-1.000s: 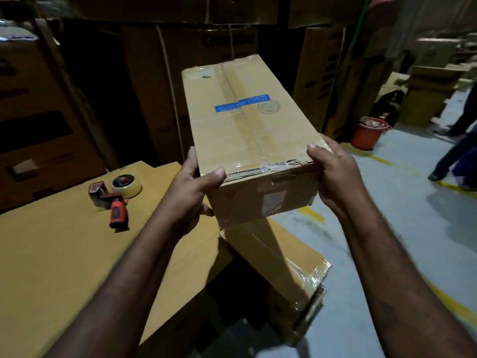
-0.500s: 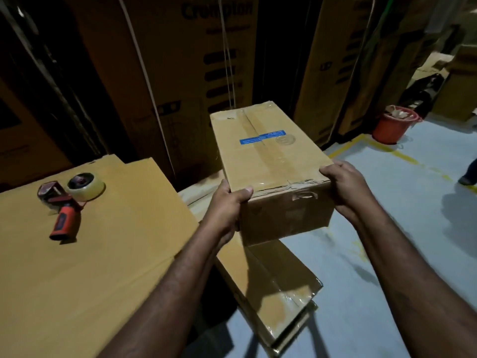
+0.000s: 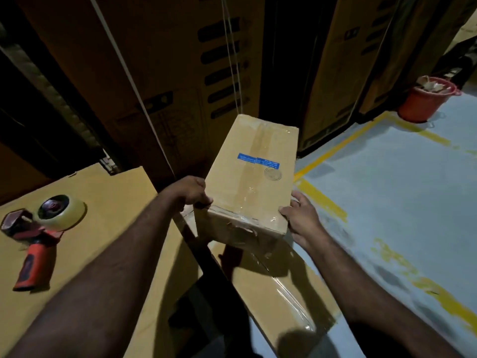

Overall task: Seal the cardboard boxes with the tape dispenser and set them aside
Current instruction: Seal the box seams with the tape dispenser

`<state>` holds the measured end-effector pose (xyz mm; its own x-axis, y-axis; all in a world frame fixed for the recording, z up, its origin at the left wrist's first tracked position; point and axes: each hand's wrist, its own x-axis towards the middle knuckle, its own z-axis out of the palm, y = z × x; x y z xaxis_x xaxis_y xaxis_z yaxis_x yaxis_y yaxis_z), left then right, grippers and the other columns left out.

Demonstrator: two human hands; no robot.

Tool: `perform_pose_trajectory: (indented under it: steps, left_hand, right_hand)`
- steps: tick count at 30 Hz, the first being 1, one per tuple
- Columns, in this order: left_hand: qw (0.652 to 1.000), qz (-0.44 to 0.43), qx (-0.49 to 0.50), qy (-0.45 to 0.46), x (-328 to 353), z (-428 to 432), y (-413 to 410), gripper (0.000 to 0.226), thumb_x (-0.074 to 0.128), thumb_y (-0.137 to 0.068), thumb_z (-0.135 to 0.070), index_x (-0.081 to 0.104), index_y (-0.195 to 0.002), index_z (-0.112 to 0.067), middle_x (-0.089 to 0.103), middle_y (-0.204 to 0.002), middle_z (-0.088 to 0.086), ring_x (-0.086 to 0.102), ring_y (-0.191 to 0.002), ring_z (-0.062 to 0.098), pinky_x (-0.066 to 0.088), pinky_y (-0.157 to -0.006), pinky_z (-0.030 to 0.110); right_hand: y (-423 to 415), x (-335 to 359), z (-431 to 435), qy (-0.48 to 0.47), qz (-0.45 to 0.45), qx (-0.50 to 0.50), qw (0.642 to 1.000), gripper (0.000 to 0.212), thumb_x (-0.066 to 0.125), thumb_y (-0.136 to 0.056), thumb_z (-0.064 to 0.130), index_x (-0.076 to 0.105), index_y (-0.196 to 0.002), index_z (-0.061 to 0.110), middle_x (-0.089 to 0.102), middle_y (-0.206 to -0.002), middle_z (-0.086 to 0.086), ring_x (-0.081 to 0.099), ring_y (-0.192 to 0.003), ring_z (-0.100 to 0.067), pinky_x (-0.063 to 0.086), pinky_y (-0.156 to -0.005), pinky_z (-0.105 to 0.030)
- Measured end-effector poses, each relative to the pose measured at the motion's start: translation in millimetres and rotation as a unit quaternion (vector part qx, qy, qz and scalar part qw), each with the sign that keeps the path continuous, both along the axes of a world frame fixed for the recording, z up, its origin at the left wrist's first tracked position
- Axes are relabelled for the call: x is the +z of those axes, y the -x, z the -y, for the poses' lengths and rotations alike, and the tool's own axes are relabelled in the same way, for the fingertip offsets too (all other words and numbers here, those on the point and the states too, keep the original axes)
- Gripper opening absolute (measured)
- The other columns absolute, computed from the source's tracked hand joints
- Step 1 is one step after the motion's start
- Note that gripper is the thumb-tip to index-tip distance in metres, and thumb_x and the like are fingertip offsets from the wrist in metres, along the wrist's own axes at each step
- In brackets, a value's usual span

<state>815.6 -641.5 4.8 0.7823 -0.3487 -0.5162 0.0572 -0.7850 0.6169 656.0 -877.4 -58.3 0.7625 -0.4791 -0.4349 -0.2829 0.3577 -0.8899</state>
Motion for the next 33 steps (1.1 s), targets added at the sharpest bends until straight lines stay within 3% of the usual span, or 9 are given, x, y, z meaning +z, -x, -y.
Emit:
perform_pose_trajectory:
  steps: [8, 11, 15, 17, 21, 25, 28, 31, 33]
  left_hand:
    - [0.999, -0.036, -0.017, -0.027, -66, -37, -137, 0.04, 0.071, -0.086, 0.005, 0.04, -0.071, -0.016, 0.052, -0.07, 0.013, 0.056, -0.073, 0.027, 0.043, -0.067, 0.039]
    - [0.998, -0.008, -0.023, -0.062, -81, -43, -171, 0.027, 0.061, -0.087, 0.015, 0.052, -0.089, -0.011, 0.061, -0.084, 0.02, 0.062, -0.071, 0.028, 0.047, -0.052, 0.031]
    - [0.965, 0.032, -0.148, -0.215, -131, -38, -184, 0.066, 0.072, -0.087, -0.028, 0.046, -0.146, -0.017, 0.035, -0.156, 0.015, 0.043, -0.135, 0.04, 0.044, -0.107, 0.046]
    - [0.958, -0.009, -0.167, -0.234, -153, -26, -165, 0.075, 0.07, -0.086, -0.05, 0.039, -0.147, -0.019, 0.018, -0.164, 0.016, 0.026, -0.146, 0.043, 0.035, -0.114, 0.055]
    - [0.948, -0.004, -0.173, -0.266, -173, -6, -146, 0.09, 0.062, -0.096, -0.05, 0.011, -0.161, -0.018, -0.017, -0.168, 0.014, -0.012, -0.15, 0.052, 0.02, -0.12, 0.062]
    - [0.943, -0.012, -0.176, -0.283, -178, 0, -163, 0.083, 0.064, -0.089, -0.052, 0.028, -0.154, -0.014, 0.002, -0.167, 0.023, -0.004, -0.151, 0.051, 0.023, -0.117, 0.065]
    - [0.938, -0.043, -0.184, -0.292, -186, 4, -168, 0.071, 0.056, -0.083, -0.059, 0.053, -0.133, -0.009, 0.038, -0.152, 0.027, 0.025, -0.144, 0.052, 0.031, -0.112, 0.064]
    - [0.948, -0.017, -0.195, -0.251, -148, 13, -151, 0.056, 0.057, -0.096, -0.049, 0.057, -0.137, -0.01, 0.042, -0.145, 0.017, 0.052, -0.125, 0.039, 0.045, -0.106, 0.048]
    - [0.96, 0.025, -0.17, -0.22, -127, 20, -144, 0.055, 0.056, -0.101, -0.042, 0.05, -0.145, -0.009, 0.043, -0.149, 0.016, 0.053, -0.126, 0.034, 0.046, -0.102, 0.038]
  right_hand:
    - [-105, -65, -61, 0.014, -0.045, -0.02, 0.999, 0.065, 0.057, -0.089, -0.014, 0.037, -0.146, 0.011, 0.057, -0.141, -0.009, 0.058, -0.124, -0.023, 0.047, -0.106, -0.04]
    - [-124, -93, -98, 0.021, -0.055, 0.032, 0.998, 0.065, 0.061, -0.088, -0.013, 0.041, -0.143, 0.015, 0.055, -0.141, -0.008, 0.061, -0.115, -0.011, 0.046, -0.105, -0.033]
    - [-144, -128, -137, 0.031, -0.084, 0.199, 0.976, 0.073, 0.063, -0.089, -0.008, 0.034, -0.152, 0.013, 0.038, -0.155, -0.017, 0.041, -0.141, -0.026, 0.038, -0.115, -0.046]
    - [-158, -133, -149, 0.054, -0.11, 0.288, 0.95, 0.081, 0.067, -0.088, 0.007, 0.027, -0.157, 0.026, 0.033, -0.159, -0.009, 0.034, -0.145, -0.024, 0.036, -0.116, -0.045]
    - [-177, -147, -152, 0.125, -0.132, 0.334, 0.925, 0.079, 0.064, -0.075, 0.034, 0.032, -0.145, 0.055, 0.051, -0.148, 0.004, 0.043, -0.139, -0.021, 0.039, -0.114, -0.043]
    - [-180, -139, -142, 0.138, -0.14, 0.337, 0.921, 0.077, 0.062, -0.091, 0.014, 0.027, -0.157, 0.029, 0.049, -0.147, -0.007, 0.044, -0.137, -0.023, 0.04, -0.111, -0.036]
    - [-179, -135, -134, 0.152, -0.13, 0.342, 0.918, 0.067, 0.062, -0.091, 0.019, 0.038, -0.153, 0.026, 0.062, -0.123, -0.006, 0.059, -0.105, -0.015, 0.048, -0.091, -0.029]
    - [-179, -119, -126, 0.14, -0.109, 0.309, 0.934, 0.04, 0.06, -0.092, 0.016, 0.06, -0.13, 0.025, 0.07, -0.096, -0.003, 0.056, -0.061, 0.0, 0.046, -0.062, -0.025]
    - [-181, -102, -119, 0.146, -0.1, 0.275, 0.945, 0.034, 0.06, -0.093, 0.018, 0.063, -0.126, 0.022, 0.069, -0.094, 0.003, 0.058, -0.068, -0.006, 0.048, -0.066, -0.028]
